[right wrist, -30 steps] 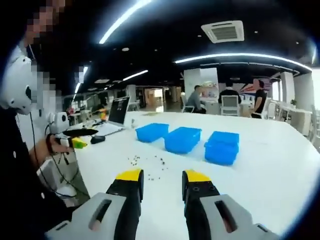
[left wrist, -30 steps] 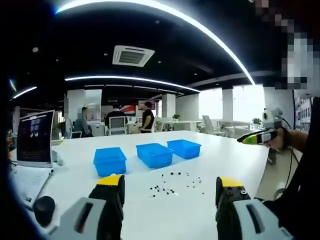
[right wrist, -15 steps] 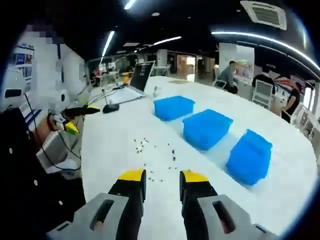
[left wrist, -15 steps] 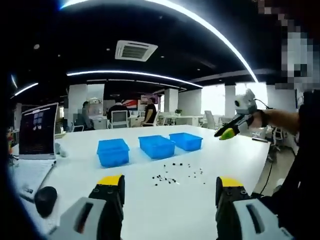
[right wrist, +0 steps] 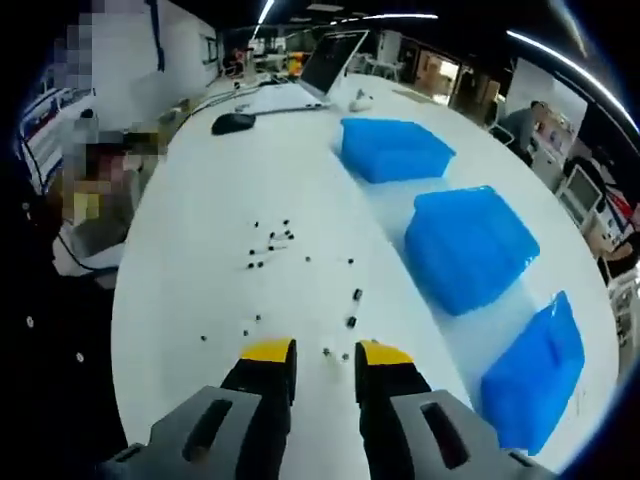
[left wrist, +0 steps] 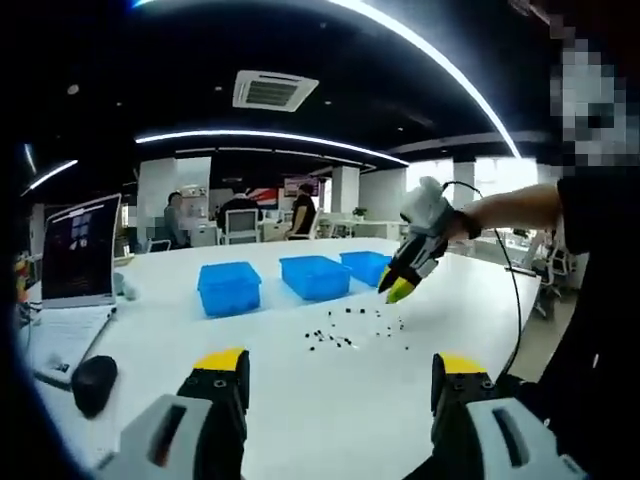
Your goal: Pick up the resistors one by one and place each resistor into its matching bin, sorting the parts by color and model until every resistor is separated into the correct bin for its type
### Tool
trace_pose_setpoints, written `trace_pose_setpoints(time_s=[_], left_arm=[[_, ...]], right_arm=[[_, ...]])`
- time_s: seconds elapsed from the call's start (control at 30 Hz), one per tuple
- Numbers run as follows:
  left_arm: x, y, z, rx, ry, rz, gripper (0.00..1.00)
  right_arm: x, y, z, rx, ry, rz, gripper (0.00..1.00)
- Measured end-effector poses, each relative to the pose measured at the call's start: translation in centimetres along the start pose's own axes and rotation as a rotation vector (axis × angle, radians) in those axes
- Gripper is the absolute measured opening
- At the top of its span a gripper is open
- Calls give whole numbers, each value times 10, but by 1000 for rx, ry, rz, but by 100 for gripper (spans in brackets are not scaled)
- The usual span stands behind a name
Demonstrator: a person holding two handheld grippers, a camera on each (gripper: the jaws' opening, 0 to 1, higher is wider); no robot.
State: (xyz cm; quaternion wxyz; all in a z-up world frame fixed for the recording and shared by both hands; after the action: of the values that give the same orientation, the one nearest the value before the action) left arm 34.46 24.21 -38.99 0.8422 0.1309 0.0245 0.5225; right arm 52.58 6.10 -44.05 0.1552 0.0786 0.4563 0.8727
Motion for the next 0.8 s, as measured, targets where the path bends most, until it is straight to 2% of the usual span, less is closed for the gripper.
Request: trace_pose_setpoints(time_s=[0.07,0.33,0.53,0.67,0.8], left_arm=[[0,2,-2,7,-1,4,75],[0,6,-7,18,6,13,75],[-2,6,-10,21,11,11,75],[-3,5,-10,22,10,10,74],[-4,4,-9,17,8,7,74]], right_arm=[[-2,-8,0,28,14,2,25],[-11,-25,2,70,4,5,21],[-14,-28,-1,82,-22,-3,17],[-16,-29,-2,89,-25,-21,8],[-17,-29,-2,89,-5,-31,7]])
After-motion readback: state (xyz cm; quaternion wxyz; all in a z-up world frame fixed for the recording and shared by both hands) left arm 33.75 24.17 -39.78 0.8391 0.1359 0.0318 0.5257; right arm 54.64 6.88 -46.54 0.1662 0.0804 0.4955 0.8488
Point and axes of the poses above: the point that each gripper's makers call its tool centre point, and the gripper's own axes: y roughly backward along the fingers, x roughly to its left, z roughly out of its top, the point moved 2 cm from there along y, roughly backward along the fingers, and after that the axes turned 8 degrees about -y, right-handed, at the moved point
